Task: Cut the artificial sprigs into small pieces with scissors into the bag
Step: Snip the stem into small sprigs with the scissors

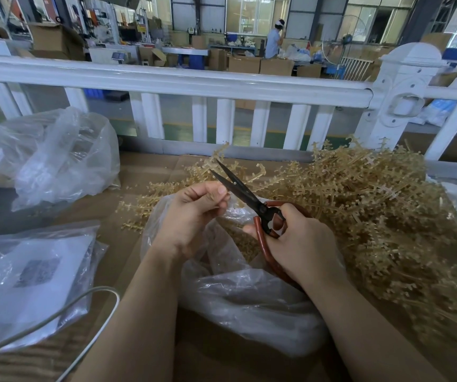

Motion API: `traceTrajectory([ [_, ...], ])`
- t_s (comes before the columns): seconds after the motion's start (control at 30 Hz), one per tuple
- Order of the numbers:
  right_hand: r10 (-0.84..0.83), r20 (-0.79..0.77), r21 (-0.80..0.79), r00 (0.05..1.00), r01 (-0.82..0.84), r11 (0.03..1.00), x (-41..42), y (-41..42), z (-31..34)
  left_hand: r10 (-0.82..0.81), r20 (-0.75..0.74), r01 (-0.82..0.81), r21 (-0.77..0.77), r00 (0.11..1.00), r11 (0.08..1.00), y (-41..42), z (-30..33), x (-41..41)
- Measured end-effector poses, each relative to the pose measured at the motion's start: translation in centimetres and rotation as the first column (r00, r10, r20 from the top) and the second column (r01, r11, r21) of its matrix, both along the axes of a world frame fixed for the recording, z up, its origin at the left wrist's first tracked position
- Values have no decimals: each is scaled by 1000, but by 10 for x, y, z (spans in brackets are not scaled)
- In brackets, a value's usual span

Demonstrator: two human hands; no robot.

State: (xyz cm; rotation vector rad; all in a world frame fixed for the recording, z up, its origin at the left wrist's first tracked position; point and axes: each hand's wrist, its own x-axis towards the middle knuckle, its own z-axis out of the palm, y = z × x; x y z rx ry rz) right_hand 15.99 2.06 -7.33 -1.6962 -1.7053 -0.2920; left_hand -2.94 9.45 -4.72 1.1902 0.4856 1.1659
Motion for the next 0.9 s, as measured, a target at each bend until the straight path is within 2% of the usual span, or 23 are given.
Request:
traceTrajectory([
  [0.13,2,14,-1,1000,-2,1000,0,0,0,-25,143,50,-173,989,984,0,3,0],
  [0.23,10,10,-1,1000,-10,1000,-1,0,0,-14,167,50,-211,986,976,0,3,0],
  [0.43,12,2,-14,1000,-12,1000,0,1,1,-14,147,44,-209,989,977,1,3,-1],
  [0.7,0,7,-54,1000,1,999,0,0,2,92,130,-62,-212,987,975,2,2,2],
  [0.9,-39,31,-16,999,39,999,-4,1,4,79,65,-71,-110,995,991,1,-1,2],
])
